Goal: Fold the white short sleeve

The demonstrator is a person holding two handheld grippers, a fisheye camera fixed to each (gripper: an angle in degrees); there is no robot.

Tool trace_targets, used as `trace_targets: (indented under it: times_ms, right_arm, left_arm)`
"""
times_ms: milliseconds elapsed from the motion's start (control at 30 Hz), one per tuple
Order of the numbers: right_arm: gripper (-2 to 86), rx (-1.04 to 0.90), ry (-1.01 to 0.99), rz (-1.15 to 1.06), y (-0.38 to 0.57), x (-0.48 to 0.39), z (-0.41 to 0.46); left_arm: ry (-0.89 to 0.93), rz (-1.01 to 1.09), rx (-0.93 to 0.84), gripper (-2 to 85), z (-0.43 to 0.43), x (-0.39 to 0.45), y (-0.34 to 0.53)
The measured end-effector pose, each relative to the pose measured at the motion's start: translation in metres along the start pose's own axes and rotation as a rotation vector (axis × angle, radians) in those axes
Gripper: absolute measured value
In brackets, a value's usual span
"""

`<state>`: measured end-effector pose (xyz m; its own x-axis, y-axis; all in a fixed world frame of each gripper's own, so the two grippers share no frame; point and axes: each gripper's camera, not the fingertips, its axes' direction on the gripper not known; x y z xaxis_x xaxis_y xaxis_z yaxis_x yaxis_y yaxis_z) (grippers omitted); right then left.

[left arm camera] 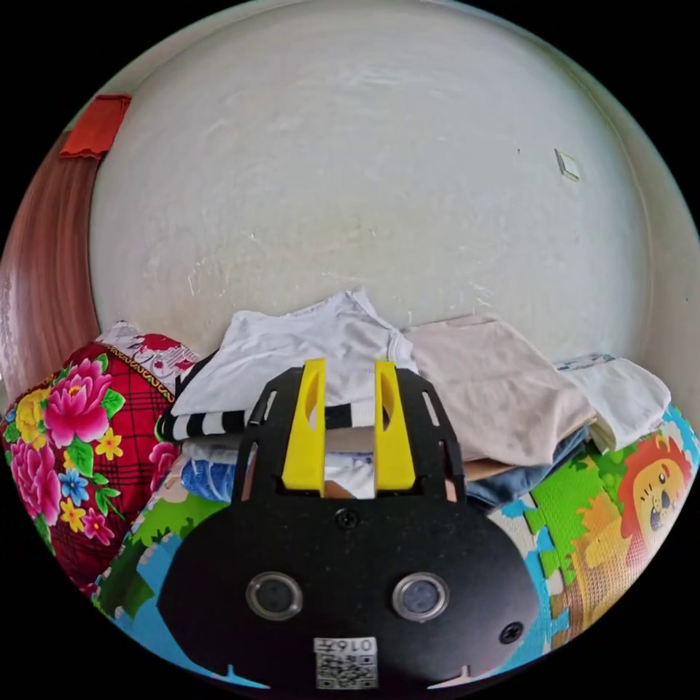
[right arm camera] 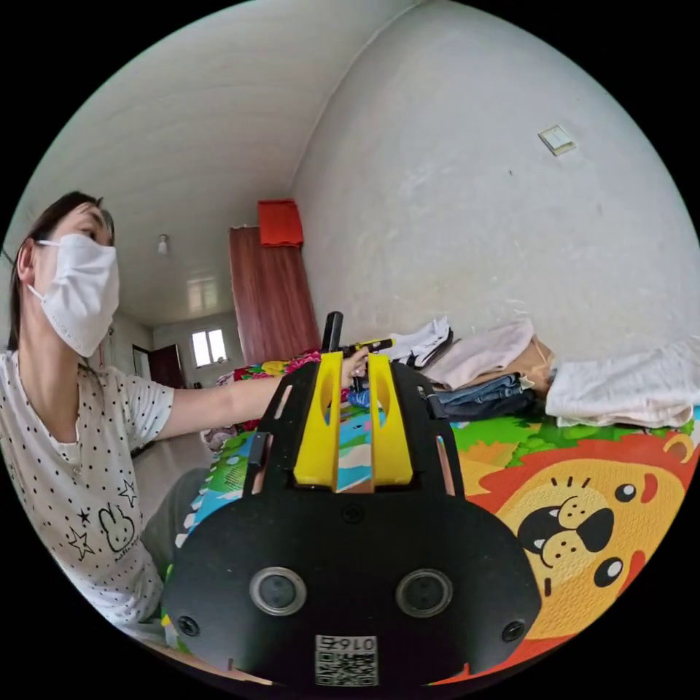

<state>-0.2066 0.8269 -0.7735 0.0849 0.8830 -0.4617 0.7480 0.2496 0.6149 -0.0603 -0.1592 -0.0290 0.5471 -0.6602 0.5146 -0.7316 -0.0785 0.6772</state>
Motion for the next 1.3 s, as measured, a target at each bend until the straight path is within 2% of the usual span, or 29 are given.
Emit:
trace_targets:
  times_ms: [67, 167, 233, 300, 433, 633, 767, 967, 1067, 1167, 1300]
  right_arm:
    - [5.5, 0.022, 0.061, -0.035, -0.005, -0.004, -0.008]
    - [5.4, -0.035, 0.101, -0.068, -0.014, -0.005, -0.009]
    - [5.5, -0.063, 0.1, -0.096, -0.021, -0.007, -0.009]
    - [5.6, -0.061, 0.118, -0.127, -0.026, -0.01, -0.009]
    - [4.9, -0.081, 0.159, -0.116, -0.038, -0.003, -0.003]
    - [2.8, -0.093, 0.149, -0.061, -0.061, 0.01, 0.008]
    - [2.4, -0.116, 0.156, -0.043, -0.079, 0.012, 0.021]
    - [2.6, -0.091, 0.221, -0.022, -0.109, 0.0, 0.032]
    - [3.8, -0.094, 0.293, -0.073, -0.128, -0.03, 0.039]
    - [6.4, -0.135, 0.275, -0.168, -0.166, -0.079, 0.05]
    - [9.8, -0.229, 0.183, -0.226, -0.212, -0.143, 0.07]
  left_arm:
    - [0.031, 0.007, 0.019, 11.0, 0.009, 0.012, -0.017]
    - [0.168, -0.145, -0.011, 11.3, 0.026, 0.01, -0.039]
    - [0.122, -0.204, -0.076, 10.1, 0.041, 0.01, -0.049]
    - [0.065, -0.204, -0.204, 5.5, 0.062, 0.009, -0.057]
    - [0.201, -0.25, -0.118, 0.3, 0.034, -0.015, -0.068]
    - [0.455, -0.235, -0.079, -0.4, -0.063, -0.075, -0.098]
    - [0.658, -0.201, -0.04, -0.5, -0.174, -0.111, -0.139]
    - [0.812, -0.053, -0.018, -0.5, -0.332, -0.097, -0.187]
    - [0.873, -0.06, -0.077, -0.5, -0.379, -0.079, -0.177]
    - [0.999, -0.036, -0.159, -0.5, -0.408, -0.059, -0.146]
    - [1.142, -0.2, -0.179, -0.5, -0.436, -0.051, -0.091]
